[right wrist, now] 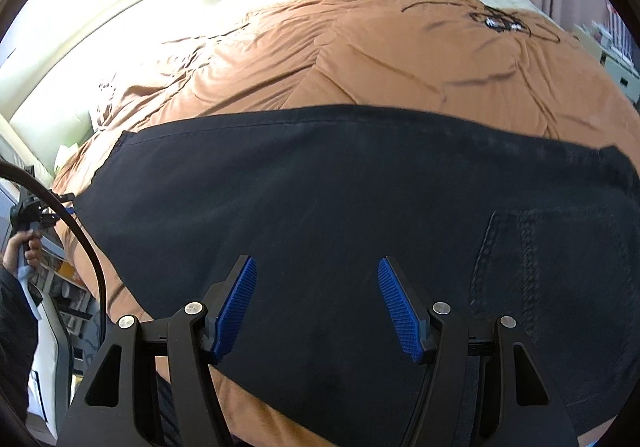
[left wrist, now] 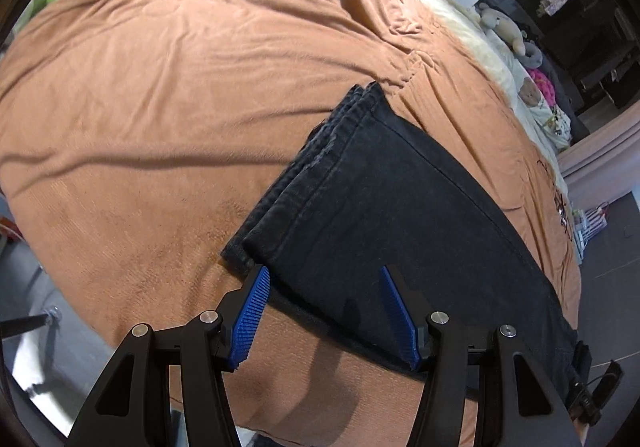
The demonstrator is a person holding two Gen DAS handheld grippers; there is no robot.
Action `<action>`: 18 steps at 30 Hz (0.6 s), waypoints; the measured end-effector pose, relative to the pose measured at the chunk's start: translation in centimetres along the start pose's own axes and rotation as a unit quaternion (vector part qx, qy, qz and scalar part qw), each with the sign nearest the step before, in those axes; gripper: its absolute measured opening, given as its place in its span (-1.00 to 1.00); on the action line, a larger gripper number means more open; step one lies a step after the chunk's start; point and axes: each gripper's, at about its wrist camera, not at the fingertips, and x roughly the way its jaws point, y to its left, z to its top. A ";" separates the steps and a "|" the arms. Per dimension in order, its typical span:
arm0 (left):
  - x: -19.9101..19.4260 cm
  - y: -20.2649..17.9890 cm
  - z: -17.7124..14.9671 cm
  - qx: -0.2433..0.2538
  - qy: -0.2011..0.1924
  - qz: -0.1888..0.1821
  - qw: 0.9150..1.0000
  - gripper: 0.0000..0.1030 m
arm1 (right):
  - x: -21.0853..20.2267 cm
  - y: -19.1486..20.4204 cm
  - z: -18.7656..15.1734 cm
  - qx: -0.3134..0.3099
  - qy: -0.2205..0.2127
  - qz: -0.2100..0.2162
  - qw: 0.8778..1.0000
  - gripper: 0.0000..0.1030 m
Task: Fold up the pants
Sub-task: 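Grasp the jeans leg hem with the left tool while the right tool grips the jeans waist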
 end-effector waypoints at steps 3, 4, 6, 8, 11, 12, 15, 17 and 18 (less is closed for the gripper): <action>0.7 0.8 0.0 -0.013 0.002 -0.014 1.000 0.15 | 0.5 -0.1 -0.4 0.015 0.003 0.009 1.000 0.21; 0.9 1.1 0.0 -0.019 -0.001 -0.021 1.000 0.15 | 0.6 -0.2 -0.5 0.018 0.002 0.009 1.000 0.20; 1.1 1.4 0.0 -0.028 -0.003 -0.030 0.999 0.15 | 0.9 -0.4 -0.8 0.028 0.002 0.007 1.000 0.20; 1.4 1.9 0.1 -0.041 -0.010 -0.043 0.998 0.15 | 1.2 -0.5 -1.2 0.038 0.003 0.009 0.999 0.20; 1.6 2.4 0.3 -0.055 -0.021 -0.056 0.997 0.14 | 1.9 -0.5 -1.8 0.049 0.010 0.011 0.999 0.21; 1.7 2.5 0.3 -0.059 -0.024 -0.059 0.996 0.10 | 2.1 -0.5 -1.9 0.050 0.012 0.011 0.999 0.21; 2.0 2.6 0.4 -0.064 -0.028 -0.038 0.997 -0.62 | 2.5 -0.2 -2.0 0.051 0.015 0.013 0.999 0.20; 2.0 3.1 0.6 -0.074 -0.031 -0.041 0.996 -0.91 | 2.7 -0.1 -2.0 0.049 0.016 0.014 0.999 0.20; 1.8 3.4 0.5 -0.078 -0.035 -0.043 0.995 -0.91 | 2.8 -0.1 -1.9 0.046 0.017 0.014 0.999 0.20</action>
